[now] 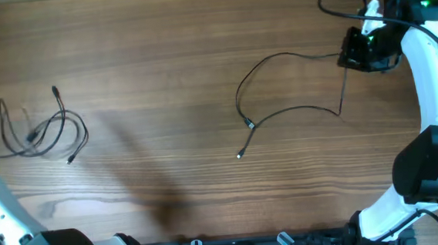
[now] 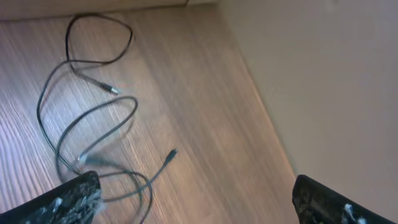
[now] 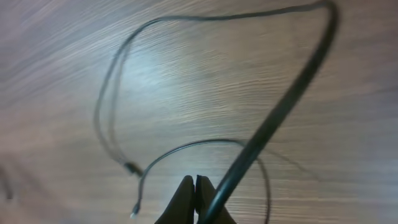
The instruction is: Untangle cables
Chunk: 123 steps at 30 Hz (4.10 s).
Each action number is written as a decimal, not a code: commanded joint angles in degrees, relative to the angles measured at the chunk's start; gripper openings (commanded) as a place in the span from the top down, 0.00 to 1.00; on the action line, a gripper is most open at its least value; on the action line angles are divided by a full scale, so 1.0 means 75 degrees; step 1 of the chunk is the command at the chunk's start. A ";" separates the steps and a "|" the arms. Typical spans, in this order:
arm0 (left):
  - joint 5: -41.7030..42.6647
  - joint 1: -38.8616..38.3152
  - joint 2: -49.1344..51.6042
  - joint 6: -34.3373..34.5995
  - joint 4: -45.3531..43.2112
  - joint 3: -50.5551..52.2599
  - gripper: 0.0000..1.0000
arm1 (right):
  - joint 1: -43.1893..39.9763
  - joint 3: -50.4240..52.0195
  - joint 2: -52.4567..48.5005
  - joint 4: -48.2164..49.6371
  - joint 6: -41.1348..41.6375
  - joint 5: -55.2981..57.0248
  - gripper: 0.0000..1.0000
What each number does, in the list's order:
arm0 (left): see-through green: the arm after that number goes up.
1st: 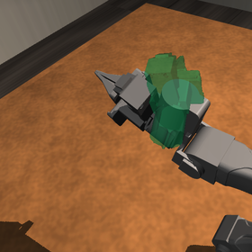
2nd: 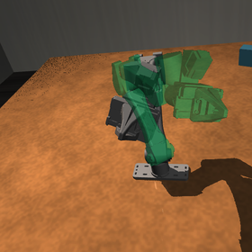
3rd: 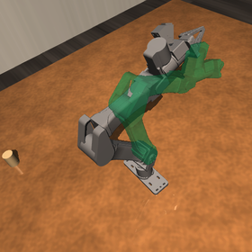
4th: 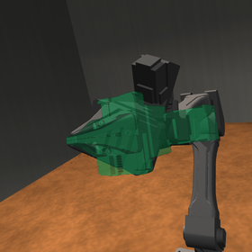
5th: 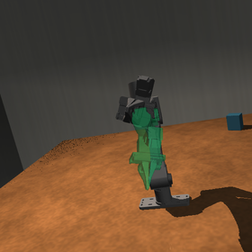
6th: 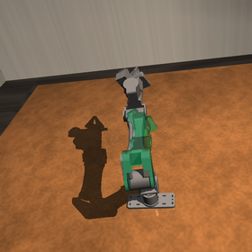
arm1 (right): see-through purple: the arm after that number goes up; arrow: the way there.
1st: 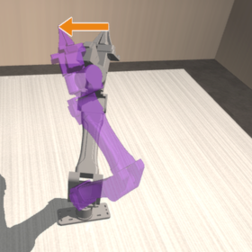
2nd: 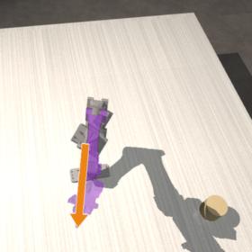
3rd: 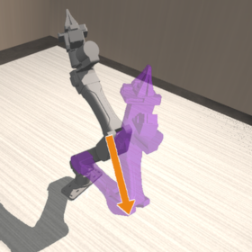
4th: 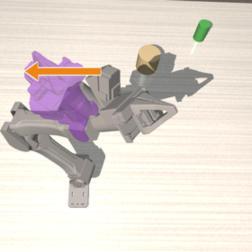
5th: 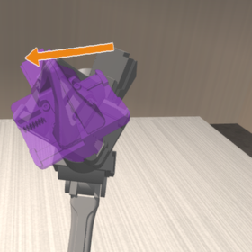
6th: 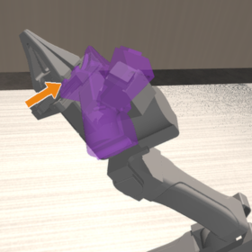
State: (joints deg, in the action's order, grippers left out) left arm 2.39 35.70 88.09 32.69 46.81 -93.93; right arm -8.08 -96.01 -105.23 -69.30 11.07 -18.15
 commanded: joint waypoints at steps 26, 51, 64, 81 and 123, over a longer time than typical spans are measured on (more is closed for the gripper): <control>0.5954 -0.6723 -0.0606 -0.4514 0.1212 -0.0003 0.02 | 0.1498 -0.1040 0.2850 0.2422 0.3826 -0.3643 0.96; 0.6840 -0.8446 0.0455 -0.4132 -0.1944 -0.0006 0.15 | 0.1594 -0.1035 0.2699 0.2809 0.3756 -0.4214 0.96; 0.8142 -0.8428 0.0609 -0.4561 -0.2154 -0.0006 0.12 | 0.1626 -0.1035 0.2308 0.2847 0.3873 -0.4045 0.96; 0.4861 -0.8757 0.0618 -0.3506 -0.2413 -0.0009 0.96 | 0.1682 -0.1035 0.2157 0.2838 0.3261 -0.4873 0.82; 0.1792 -0.0131 -0.0119 -0.2046 -0.2827 -0.0006 0.00 | 0.1699 -0.0985 0.2157 0.0851 0.1492 -0.1588 0.00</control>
State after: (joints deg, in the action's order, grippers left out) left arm 15.86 34.52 88.68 13.82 25.98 -93.51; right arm 4.36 -103.53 -88.60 -62.19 26.13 -30.35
